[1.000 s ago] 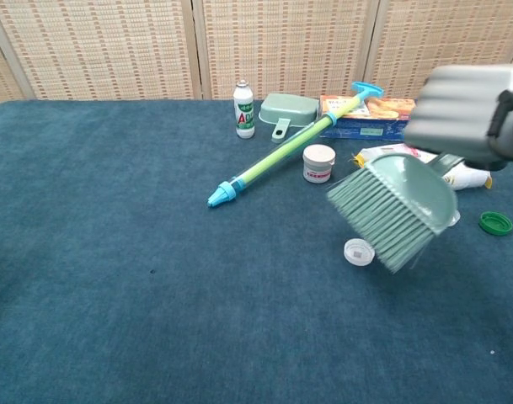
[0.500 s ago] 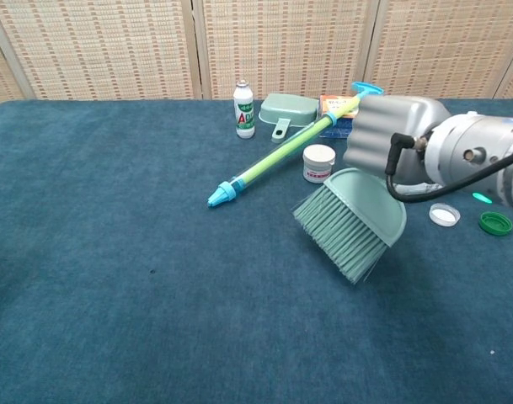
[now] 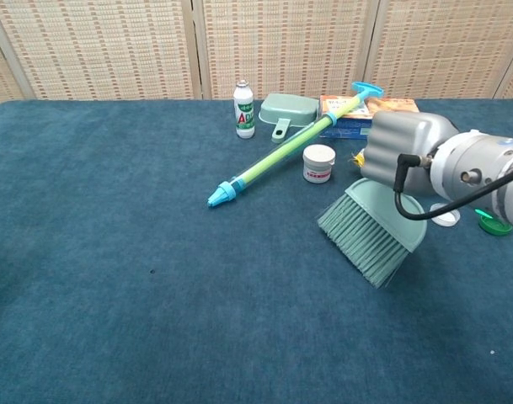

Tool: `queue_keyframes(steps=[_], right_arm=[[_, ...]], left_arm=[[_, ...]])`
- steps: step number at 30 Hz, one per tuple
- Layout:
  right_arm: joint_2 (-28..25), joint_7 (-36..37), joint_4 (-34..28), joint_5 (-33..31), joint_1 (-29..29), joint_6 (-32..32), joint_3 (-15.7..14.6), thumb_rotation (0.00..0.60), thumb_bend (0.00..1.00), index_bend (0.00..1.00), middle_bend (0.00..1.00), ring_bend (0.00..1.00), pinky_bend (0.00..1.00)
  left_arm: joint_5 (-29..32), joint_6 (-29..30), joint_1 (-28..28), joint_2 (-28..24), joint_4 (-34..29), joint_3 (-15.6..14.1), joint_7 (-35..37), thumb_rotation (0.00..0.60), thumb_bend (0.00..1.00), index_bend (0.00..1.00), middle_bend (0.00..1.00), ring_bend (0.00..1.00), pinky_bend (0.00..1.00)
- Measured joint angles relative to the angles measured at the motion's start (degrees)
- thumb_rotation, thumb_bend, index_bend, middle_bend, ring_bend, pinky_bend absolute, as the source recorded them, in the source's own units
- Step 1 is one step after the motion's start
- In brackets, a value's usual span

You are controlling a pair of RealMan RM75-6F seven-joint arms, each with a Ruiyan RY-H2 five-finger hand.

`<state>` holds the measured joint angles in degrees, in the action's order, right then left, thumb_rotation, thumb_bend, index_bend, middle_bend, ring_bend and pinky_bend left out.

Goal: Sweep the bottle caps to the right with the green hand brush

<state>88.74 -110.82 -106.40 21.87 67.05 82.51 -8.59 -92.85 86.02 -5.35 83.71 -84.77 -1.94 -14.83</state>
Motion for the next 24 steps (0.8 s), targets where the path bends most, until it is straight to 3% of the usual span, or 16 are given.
queue_keyframes(steps=[12,24], right_arm=[[-3.18,2.95,2.56,-1.24,-2.66,-0.63,-4.09,0.6,0.4,1.0,0.87,0.55,0.35],[-7.05,7.77,9.98,-1.4,-7.15,-5.5,-8.97,0.6,0.4,1.0,0.87,0.55,0.35]], left_arm=[[0.0,0.0,0.0,0.0,0.0,0.0,0.0,0.6,0.36,0.0,0.0,0.0,0.1],[0.0,0.0,0.0,0.0,0.0,0.0,0.0,0.6,0.36,0.0,0.0,0.0,0.1]])
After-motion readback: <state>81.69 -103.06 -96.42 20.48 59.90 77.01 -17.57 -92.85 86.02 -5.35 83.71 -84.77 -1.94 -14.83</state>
